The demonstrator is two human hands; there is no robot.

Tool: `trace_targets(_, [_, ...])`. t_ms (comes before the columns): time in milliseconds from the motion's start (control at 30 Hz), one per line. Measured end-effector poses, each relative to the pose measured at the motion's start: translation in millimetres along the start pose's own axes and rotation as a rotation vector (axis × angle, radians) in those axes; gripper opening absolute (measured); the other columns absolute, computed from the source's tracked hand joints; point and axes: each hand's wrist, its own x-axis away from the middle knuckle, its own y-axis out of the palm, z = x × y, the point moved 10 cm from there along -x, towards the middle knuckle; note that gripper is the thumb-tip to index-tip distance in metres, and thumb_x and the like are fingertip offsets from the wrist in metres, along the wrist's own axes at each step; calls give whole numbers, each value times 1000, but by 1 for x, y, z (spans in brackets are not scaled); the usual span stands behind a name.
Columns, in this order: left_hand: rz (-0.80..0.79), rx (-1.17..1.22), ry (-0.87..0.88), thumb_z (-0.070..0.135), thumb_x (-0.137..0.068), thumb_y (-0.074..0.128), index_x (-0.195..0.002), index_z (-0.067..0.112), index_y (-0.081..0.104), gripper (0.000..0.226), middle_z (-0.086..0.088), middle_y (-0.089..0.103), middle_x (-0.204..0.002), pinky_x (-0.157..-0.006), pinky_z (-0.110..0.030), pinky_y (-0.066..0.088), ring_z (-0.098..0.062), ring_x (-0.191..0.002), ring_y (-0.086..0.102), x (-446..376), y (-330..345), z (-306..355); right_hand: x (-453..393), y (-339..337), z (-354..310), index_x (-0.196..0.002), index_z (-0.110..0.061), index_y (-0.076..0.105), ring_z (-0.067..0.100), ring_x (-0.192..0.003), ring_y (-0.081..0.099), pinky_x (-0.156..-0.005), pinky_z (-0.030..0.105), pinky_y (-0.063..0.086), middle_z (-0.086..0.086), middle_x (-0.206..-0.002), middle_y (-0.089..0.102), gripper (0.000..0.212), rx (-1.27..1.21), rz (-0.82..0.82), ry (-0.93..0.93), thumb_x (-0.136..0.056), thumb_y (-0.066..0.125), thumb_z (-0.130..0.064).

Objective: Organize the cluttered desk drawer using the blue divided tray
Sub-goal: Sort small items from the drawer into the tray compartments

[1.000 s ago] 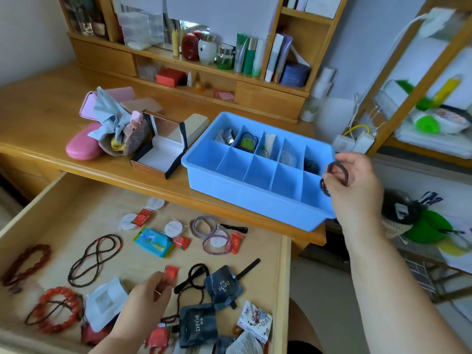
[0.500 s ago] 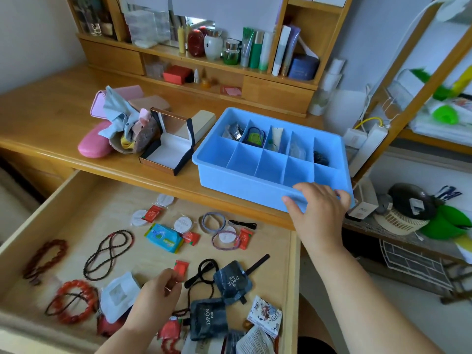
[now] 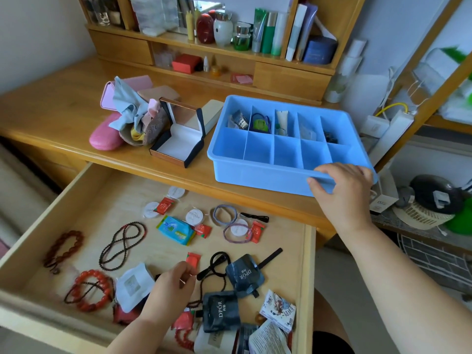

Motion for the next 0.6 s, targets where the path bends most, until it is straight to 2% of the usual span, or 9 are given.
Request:
trace_targets(67, [2,27,12,12,-85,60,-76,34,56,24,9,64,-63,-49,-18,43,-5,-51,55,0,-1,1,16,-4,-24,-102,-9,66,28,-99,56,-95,49,37,10,-103,64,28,-36,73,-114,-79,69,-24])
trace_targets(100, [3,38,11,12,-85,60,-76,33,56,23,10,64,-63,-49,-18,43,-5,-51,54,0,-1,1,30,4,-47,-102,-10,65,26,-97,55,-93,45,39,8,-102,63,24,-71,58,-216,-82,66,-24])
trace_targets(200, [0,39,-4,15,-86,60,-76,34,54,22,5,63,-61,-48,-17,42,-5,-52,54,-2,0,-2,86,70,-109,-82,-17,70,15,-74,59,-71,27,48,-5,-80,66,1,-191,-260,-451,-82,68,-18])
trace_targets(233, [-2,38,-4,15,-85,60,-75,34,53,22,5,62,-60,-47,-17,42,-5,-51,53,-2,0,-2,96,98,-115,-81,-18,71,14,-72,61,-67,23,50,-6,-79,67,3,-196,-391,-417,-80,71,-15])
trace_targets(300, [-13,47,10,13,-85,59,-74,34,51,25,10,59,-59,-47,-17,40,-6,-48,49,-2,2,-3,102,156,-104,-101,-19,70,16,-88,64,-72,25,50,-6,-102,66,16,-172,-631,-205,-88,61,-17])
trace_targets(367, [-24,57,27,12,-85,58,-74,35,50,27,19,58,-62,-47,-15,38,-5,-48,48,0,4,-3,100,199,-84,-124,-23,57,20,-108,57,-83,28,45,-4,-127,55,31,-94,-744,-46,-94,50,-23])
trace_targets(433, [-32,57,41,13,-86,58,-72,36,47,28,24,57,-62,-46,-13,38,-3,-48,49,2,6,0,99,228,-71,-132,-27,48,23,-119,50,-92,33,44,1,-134,50,40,30,-814,-2,-92,51,-27])
trace_targets(500, [-36,67,43,14,-86,58,-70,37,46,30,22,57,-60,-46,-13,36,-4,-47,48,2,6,1,104,246,-64,-129,-25,50,25,-121,47,-95,36,45,4,-133,50,38,121,-882,6,-92,52,-31])
trace_targets(600, [-49,99,39,15,-86,57,-72,38,49,28,10,54,-55,-47,-14,35,-5,-47,47,1,5,2,105,248,-61,-113,-17,59,24,-107,55,-81,29,43,2,-124,54,23,163,-832,-54,-93,50,-23])
